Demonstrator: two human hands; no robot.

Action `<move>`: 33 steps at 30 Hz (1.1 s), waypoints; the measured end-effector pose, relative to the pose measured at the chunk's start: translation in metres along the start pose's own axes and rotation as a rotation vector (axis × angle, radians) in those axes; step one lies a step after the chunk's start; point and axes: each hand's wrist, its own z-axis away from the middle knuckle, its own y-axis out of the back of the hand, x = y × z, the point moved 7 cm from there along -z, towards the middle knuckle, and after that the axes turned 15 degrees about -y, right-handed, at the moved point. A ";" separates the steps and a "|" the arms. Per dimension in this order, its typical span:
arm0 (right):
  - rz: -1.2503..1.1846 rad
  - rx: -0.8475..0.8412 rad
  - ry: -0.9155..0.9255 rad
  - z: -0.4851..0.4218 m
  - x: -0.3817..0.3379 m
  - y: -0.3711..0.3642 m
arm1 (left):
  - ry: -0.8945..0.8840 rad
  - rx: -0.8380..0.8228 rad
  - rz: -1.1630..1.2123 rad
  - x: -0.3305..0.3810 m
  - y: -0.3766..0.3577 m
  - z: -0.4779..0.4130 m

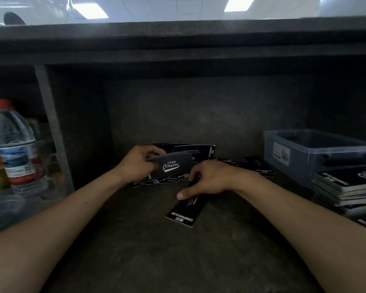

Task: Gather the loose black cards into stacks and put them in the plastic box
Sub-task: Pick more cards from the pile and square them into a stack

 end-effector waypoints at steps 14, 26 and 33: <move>0.000 -0.356 0.016 0.016 0.026 0.018 | -0.024 -0.023 0.071 0.003 -0.004 0.000; -0.155 -0.016 0.153 0.000 0.016 0.020 | 0.024 -0.089 0.133 0.010 -0.013 0.000; -0.585 0.402 0.233 -0.007 0.023 0.040 | -0.141 -0.157 -0.056 0.021 -0.014 0.003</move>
